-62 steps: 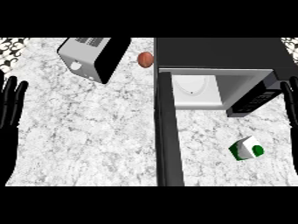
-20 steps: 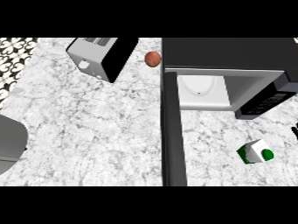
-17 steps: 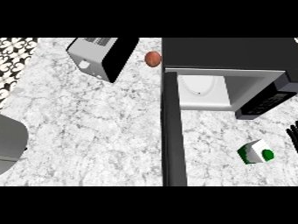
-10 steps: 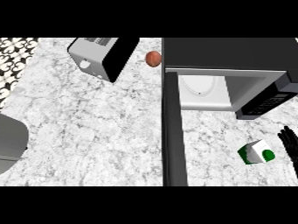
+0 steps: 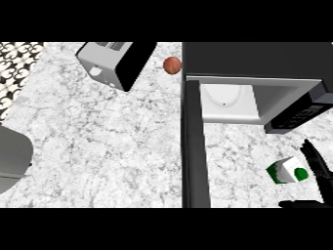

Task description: Pick up the milk, place it into the microwave and close the microwave

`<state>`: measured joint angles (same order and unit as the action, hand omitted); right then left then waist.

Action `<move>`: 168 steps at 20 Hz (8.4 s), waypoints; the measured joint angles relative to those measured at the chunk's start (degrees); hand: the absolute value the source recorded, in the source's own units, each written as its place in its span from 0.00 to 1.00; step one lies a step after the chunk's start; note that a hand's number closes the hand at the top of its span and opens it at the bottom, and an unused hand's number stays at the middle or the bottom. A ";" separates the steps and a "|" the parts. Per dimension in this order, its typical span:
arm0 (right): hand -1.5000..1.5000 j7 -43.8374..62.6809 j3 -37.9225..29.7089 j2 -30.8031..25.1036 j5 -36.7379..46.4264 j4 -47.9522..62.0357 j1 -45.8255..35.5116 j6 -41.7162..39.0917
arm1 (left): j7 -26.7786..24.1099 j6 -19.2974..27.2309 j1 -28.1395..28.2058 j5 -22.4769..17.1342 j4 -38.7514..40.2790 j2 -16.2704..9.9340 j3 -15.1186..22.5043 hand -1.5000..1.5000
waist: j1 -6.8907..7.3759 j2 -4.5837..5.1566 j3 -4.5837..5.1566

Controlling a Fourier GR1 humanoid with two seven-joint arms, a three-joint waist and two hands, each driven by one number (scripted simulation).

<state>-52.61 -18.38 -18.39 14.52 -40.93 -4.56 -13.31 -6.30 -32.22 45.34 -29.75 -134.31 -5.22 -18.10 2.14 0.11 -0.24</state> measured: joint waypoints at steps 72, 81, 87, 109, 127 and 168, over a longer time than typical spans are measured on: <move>1.00 -5.77 -0.51 7.78 -4.00 24.01 -29.22 20.14 | 2.52 -2.42 -4.90 -12.71 2.57 -6.34 -4.59 0.00 | 0.56 -0.28 0.34; 1.00 -6.83 -0.15 7.71 -3.91 21.86 -27.43 24.35 | 3.25 -1.78 -7.49 -13.03 2.80 -7.66 -4.07 0.00 | 1.95 0.11 0.67; 1.00 -7.44 -0.04 7.72 -4.16 19.41 -25.67 26.25 | 3.75 -1.54 -8.61 -13.71 2.91 -8.58 -4.06 0.00 | 3.00 0.36 0.71; 0.00 -6.00 1.07 8.44 -4.68 8.08 -19.09 31.21 | 5.49 -0.57 -13.07 -11.73 4.99 -11.89 -4.97 0.00 | 5.82 1.49 0.58; 0.00 7.90 2.88 11.68 -4.38 7.06 -21.92 45.40 | 7.20 -0.23 -17.33 -10.24 7.22 -13.30 -2.50 0.00 | 5.96 1.86 0.61; 0.00 8.44 -0.59 8.82 -11.89 24.33 -41.48 4.17 | 3.21 -12.25 -18.20 14.02 15.96 -2.12 18.17 0.00 | -1.57 -0.33 0.51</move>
<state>-44.16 -18.97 -9.57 2.63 -16.61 -46.04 -9.13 -3.09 -44.47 27.14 -15.73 -118.35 -7.33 0.07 0.58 -0.22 0.27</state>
